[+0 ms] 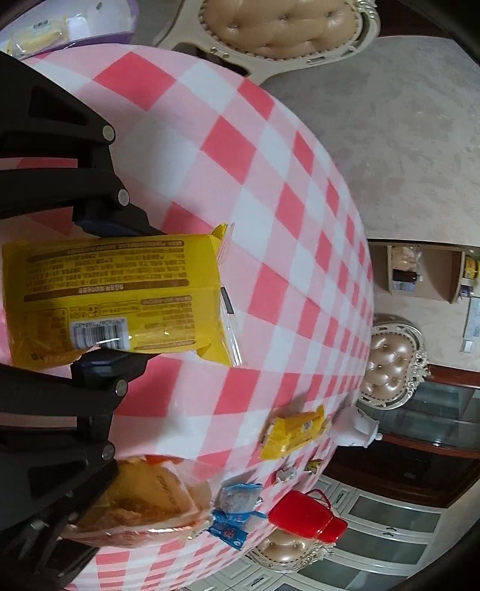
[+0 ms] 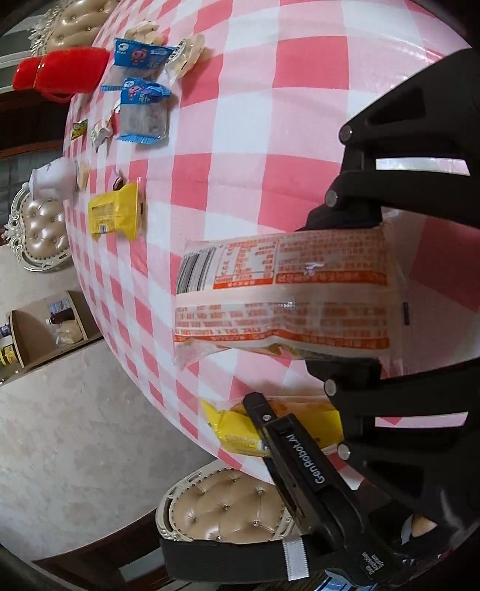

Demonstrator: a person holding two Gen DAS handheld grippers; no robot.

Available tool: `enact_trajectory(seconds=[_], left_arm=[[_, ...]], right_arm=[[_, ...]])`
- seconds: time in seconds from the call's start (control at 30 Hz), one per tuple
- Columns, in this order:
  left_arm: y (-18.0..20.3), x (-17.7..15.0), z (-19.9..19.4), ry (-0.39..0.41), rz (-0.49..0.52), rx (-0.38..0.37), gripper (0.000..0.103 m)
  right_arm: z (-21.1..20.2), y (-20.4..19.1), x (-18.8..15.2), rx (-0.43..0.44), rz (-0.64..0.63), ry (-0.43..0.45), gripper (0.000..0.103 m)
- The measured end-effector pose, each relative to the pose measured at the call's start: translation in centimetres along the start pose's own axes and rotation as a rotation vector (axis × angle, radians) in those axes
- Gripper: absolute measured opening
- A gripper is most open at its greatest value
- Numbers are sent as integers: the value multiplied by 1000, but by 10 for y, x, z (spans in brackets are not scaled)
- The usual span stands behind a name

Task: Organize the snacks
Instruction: 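Carry both packs to the white box and open both tools to drop them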

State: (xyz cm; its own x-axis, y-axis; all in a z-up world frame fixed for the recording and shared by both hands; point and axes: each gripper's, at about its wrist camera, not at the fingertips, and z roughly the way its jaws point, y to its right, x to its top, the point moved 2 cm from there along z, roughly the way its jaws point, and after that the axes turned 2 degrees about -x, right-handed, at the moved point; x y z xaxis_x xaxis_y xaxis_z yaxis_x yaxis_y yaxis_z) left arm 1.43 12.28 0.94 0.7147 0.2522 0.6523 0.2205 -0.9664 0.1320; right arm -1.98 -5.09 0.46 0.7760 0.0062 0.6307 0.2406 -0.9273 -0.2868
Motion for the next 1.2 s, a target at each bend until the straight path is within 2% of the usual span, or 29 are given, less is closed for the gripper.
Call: enact_trajectory(seconds=[0.1,0.2,0.27,0.33,0.37,0.4,0.43,0.5,0.67,0.9,1.2], left_arm=[[-2,-8,7,-30,0,11,50],[-4,-17,9,-57,-11,17,57],[-5,-20,3,-53,6,64,80],[-8,-24,-1,-59,23,91,84],[-10,-25,-1,-64,23,79,82],[-11,-25,-1,-69,22,53,76],[-12,-26,-1,-68,28,21,47],[-10,-27,-6,-49,57,55,48],[-22,-23,-37,29,52,59,47],[-56,-22,-85,96,62,111,48],[-119,-48,-131,134,33,147,48]], right_arm=[[2,6,0,-9,21,-2,52],[3,9,1,-5,31,-7,52],[4,7,0,-3,26,-14,52],[4,4,0,2,17,-17,52],[4,2,0,5,11,-16,52],[3,0,0,8,4,-13,52],[3,-1,0,13,-1,-11,52],[2,-2,0,21,-9,-8,52],[-2,-10,-1,80,-11,-3,52],[-8,-65,-12,226,-136,-8,52],[-12,-139,-43,421,-313,-65,52]])
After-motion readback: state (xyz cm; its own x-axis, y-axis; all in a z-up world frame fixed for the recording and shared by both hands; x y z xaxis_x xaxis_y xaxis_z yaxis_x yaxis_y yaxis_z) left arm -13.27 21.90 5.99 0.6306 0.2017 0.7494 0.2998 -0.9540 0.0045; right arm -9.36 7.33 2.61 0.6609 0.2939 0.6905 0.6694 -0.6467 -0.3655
